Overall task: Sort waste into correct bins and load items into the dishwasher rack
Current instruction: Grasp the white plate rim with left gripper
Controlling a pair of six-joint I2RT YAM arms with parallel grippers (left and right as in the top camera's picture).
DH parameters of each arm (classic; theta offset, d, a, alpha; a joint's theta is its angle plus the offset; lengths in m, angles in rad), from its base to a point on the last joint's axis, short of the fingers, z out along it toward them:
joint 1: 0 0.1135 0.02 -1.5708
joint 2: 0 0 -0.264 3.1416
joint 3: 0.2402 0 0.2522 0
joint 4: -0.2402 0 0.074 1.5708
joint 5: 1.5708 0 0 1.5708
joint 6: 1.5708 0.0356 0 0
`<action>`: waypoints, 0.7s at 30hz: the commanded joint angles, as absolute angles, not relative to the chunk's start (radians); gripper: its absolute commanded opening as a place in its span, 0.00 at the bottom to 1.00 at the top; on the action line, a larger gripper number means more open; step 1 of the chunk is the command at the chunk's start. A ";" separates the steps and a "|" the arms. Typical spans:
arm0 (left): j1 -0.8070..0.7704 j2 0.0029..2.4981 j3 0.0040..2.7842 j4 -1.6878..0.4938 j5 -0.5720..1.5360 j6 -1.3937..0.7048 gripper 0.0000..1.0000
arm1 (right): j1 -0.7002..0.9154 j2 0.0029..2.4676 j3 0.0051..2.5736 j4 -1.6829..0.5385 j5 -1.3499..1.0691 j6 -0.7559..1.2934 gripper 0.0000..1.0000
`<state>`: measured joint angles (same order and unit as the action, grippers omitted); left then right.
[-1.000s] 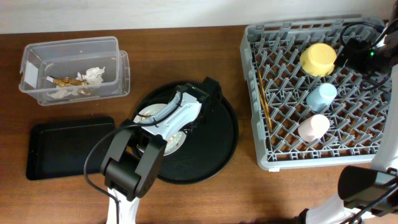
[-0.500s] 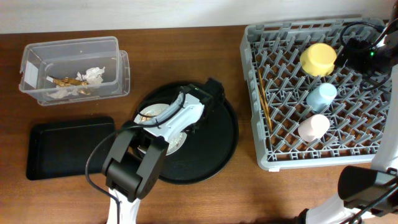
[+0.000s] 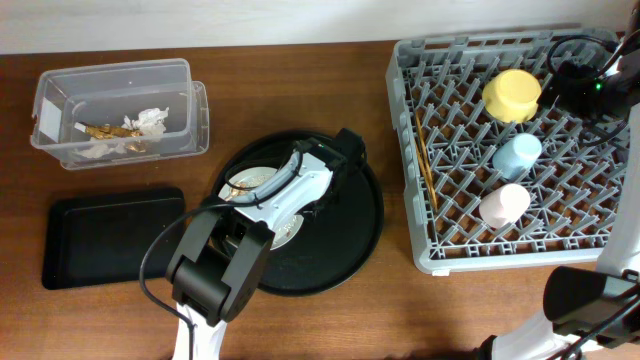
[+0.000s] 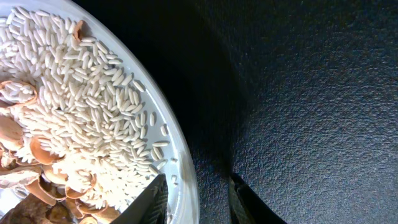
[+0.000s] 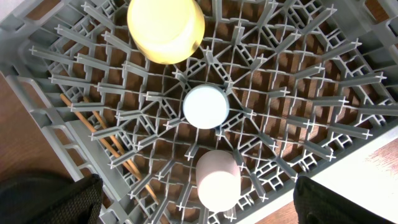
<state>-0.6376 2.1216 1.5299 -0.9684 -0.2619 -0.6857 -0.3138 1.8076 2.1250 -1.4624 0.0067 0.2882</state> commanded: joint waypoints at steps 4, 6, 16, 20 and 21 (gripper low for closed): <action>-0.647 2.145 1.522 -0.972 -0.256 -0.689 0.31 | -0.315 1.815 2.132 -1.462 0.012 0.297 0.98; -0.647 2.145 1.517 -0.979 -0.246 -0.689 0.31 | -0.315 1.815 2.132 -1.462 0.012 0.297 0.98; -0.647 2.143 1.504 -0.991 -0.244 -0.686 0.01 | -0.315 1.815 2.132 -1.462 0.012 0.297 0.98; -0.647 2.143 1.542 -1.048 -0.299 -0.680 0.01 | -0.315 1.815 2.132 -1.462 0.012 0.297 0.98; -0.647 2.143 1.563 -1.073 -0.321 -0.680 0.01 | -0.315 1.815 2.132 -1.462 0.012 0.297 0.98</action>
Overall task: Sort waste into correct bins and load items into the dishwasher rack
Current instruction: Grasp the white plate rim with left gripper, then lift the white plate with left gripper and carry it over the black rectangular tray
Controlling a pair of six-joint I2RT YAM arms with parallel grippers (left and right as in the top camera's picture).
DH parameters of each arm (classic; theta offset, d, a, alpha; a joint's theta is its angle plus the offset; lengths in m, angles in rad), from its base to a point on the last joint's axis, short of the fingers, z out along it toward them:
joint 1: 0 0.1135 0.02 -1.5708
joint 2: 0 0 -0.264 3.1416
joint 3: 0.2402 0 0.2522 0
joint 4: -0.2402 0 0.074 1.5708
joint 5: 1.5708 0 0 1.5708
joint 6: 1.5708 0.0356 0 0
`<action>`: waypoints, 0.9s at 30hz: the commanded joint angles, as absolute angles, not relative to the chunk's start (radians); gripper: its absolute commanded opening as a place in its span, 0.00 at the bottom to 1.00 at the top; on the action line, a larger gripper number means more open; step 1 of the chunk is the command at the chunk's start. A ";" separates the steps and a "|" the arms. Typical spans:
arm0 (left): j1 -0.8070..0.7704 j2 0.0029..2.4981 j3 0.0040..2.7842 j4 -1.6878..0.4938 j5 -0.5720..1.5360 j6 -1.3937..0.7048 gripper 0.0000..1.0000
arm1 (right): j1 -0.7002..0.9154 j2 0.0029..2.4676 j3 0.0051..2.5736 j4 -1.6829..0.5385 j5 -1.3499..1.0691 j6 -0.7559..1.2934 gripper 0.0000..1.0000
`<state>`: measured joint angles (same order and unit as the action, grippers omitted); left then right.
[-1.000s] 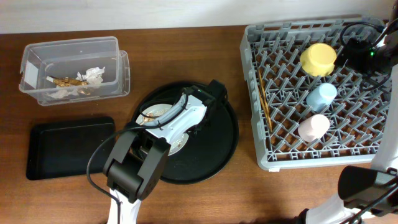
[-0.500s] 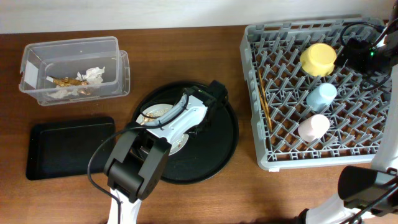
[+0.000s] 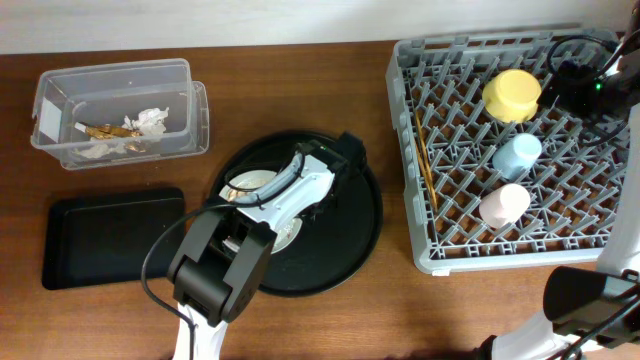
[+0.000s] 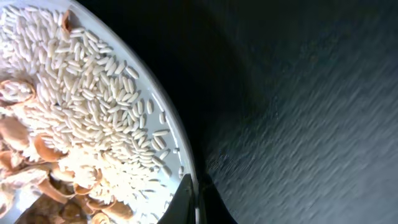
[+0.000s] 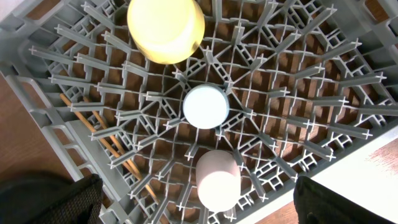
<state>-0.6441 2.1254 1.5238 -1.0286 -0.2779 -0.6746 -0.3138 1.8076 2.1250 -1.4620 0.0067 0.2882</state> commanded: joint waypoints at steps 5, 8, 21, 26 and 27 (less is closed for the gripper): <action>-0.647 2.143 1.677 -1.192 -0.410 -0.674 0.01 | -0.315 1.815 2.132 -1.462 0.012 0.297 0.98; -0.647 2.143 1.726 -1.215 -0.421 -0.614 0.01 | -0.315 1.815 2.132 -1.462 0.012 0.297 0.98; -0.647 2.143 1.873 -1.243 -0.708 -0.521 0.00 | -0.315 1.815 2.132 -1.462 0.012 0.297 0.98; -0.635 2.143 1.890 -1.192 -0.719 -0.382 0.00 | -0.315 1.815 2.132 -1.462 0.012 0.297 0.98; -0.630 2.143 1.896 -1.186 -0.719 -0.367 0.00 | -0.315 1.815 2.132 -1.462 0.012 0.297 0.98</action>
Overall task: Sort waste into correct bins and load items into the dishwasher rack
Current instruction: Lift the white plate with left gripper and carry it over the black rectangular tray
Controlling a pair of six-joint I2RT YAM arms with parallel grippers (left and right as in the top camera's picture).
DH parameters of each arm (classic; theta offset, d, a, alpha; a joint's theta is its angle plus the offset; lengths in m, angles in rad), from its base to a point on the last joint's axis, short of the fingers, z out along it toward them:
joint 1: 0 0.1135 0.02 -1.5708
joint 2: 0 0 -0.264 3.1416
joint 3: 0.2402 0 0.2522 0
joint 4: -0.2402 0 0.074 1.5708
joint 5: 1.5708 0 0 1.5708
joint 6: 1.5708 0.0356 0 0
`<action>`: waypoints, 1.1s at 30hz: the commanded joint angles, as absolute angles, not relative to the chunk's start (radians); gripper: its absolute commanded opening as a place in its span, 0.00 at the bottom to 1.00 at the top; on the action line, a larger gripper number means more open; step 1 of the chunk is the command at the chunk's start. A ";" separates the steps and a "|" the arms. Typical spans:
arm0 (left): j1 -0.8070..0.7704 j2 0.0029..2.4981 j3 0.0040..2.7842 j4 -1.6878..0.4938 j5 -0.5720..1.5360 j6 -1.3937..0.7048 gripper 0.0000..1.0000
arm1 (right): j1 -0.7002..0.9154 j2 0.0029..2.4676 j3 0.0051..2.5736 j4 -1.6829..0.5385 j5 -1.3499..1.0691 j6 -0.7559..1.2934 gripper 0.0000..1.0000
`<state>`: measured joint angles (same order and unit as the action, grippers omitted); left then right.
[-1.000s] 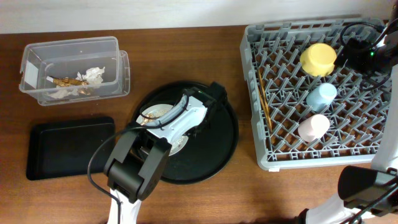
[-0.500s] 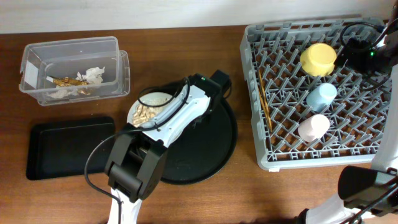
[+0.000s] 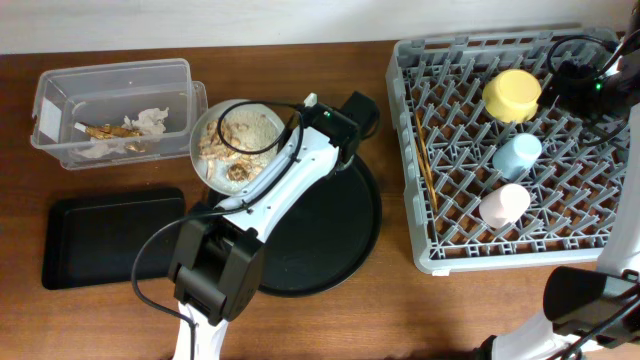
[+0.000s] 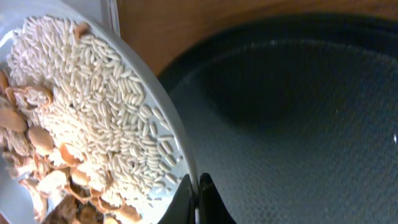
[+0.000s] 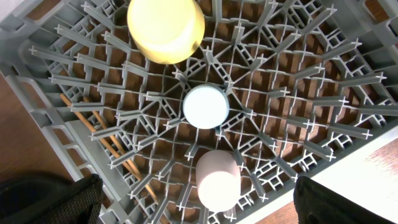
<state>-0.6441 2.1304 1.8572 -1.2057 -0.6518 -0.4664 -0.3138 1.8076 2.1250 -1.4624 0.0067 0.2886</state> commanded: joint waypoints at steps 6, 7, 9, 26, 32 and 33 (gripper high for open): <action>-0.551 2.143 1.981 -1.165 -0.640 -0.316 0.00 | -0.315 1.815 2.132 -1.462 0.012 0.297 0.98; -0.538 2.143 1.991 -1.172 -0.620 -0.316 0.00 | -0.315 1.815 2.132 -1.462 0.012 0.297 0.98; -0.509 2.143 2.006 -1.196 -0.592 -0.337 0.00 | -0.315 1.815 2.132 -1.462 0.012 0.297 0.98; -0.075 2.094 2.073 -1.391 -0.148 -0.746 0.00 | -0.315 1.815 2.132 -1.462 0.012 0.297 0.98; 0.047 2.085 2.073 -1.436 -0.072 -0.752 0.00 | -0.315 1.815 2.132 -1.462 0.012 0.297 0.98; 0.066 2.084 2.073 -1.438 -0.047 -0.752 0.00 | -0.315 1.815 2.132 -1.462 0.012 0.297 0.98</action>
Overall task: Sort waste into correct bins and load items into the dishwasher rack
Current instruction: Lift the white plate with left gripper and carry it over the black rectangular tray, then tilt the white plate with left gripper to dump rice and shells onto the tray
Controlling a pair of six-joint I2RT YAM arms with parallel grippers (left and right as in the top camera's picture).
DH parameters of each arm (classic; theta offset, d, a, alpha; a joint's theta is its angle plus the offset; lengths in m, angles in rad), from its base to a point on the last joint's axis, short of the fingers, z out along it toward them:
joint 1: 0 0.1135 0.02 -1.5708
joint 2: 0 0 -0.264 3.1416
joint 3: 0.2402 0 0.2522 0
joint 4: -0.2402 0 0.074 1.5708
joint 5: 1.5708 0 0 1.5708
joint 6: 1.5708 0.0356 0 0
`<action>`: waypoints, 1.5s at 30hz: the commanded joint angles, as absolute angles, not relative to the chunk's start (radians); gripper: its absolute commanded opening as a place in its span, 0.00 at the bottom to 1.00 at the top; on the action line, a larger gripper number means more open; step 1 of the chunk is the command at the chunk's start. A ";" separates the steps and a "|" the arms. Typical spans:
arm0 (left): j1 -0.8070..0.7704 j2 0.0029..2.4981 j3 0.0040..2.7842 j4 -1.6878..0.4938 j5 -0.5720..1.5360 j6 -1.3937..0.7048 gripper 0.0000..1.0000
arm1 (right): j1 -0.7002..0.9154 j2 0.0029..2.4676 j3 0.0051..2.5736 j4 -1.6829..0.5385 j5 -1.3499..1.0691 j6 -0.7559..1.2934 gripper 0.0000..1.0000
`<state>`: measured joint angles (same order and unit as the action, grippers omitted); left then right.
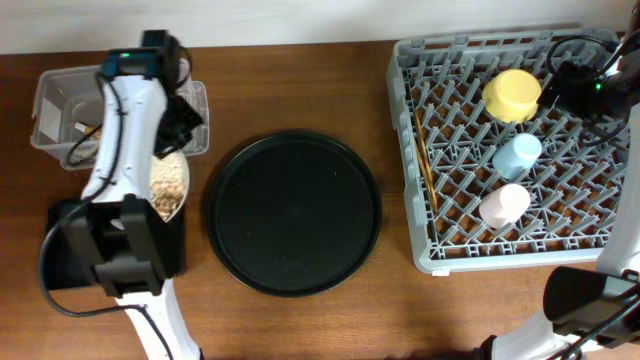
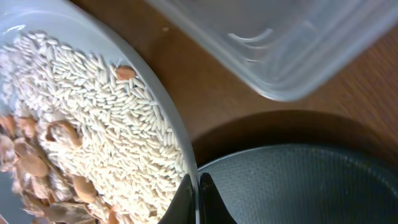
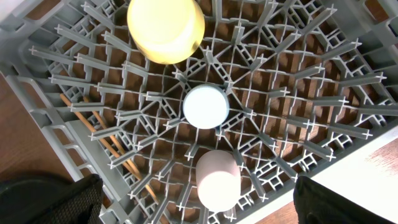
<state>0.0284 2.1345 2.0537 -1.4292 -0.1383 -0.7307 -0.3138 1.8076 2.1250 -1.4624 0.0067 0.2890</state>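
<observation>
A white plate of rice and brown scraps hangs in my left gripper, which is shut on its rim. In the overhead view the plate sits just in front of the clear waste bin, partly under my left arm, with the left gripper at its far edge. The bin's wall shows above the plate. My right gripper stands open above the grey dishwasher rack, holding nothing.
The rack holds a yellow cup, a blue cup, a pink cup and chopsticks. A round black tray lies mid-table. A black rectangular tray lies front left, under my left arm.
My left gripper has moved left with the plate, from beside the bin's right end to its front right corner. The right arm has not moved.
My left gripper stood open around the plate's rim on the round black tray, then shut on it. Later the plate was off the tray and beside the clear bin. Now it hangs farther left, in front of the bin. The right gripper stayed open over the rack.
</observation>
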 commanded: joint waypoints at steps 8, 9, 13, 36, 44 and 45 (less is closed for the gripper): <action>0.195 2.084 2.073 -1.438 0.166 -0.751 0.00 | -0.315 1.815 2.132 -1.462 0.012 0.297 0.98; 0.216 2.084 2.073 -1.446 0.191 -0.750 0.00 | -0.315 1.815 2.132 -1.462 0.012 0.297 0.98; 0.279 2.084 2.073 -1.470 0.249 -0.747 0.00 | -0.315 1.815 2.132 -1.462 0.012 0.297 0.98; 0.482 2.085 2.073 -1.507 0.611 -0.609 0.00 | -0.315 1.815 2.132 -1.462 0.012 0.297 0.98; 0.548 2.085 2.073 -1.550 0.645 -0.550 0.00 | -0.315 1.815 2.132 -1.462 0.012 0.297 0.99; 0.557 2.085 2.073 -1.551 0.661 -0.532 0.00 | -0.315 1.815 2.132 -1.462 0.012 0.297 0.98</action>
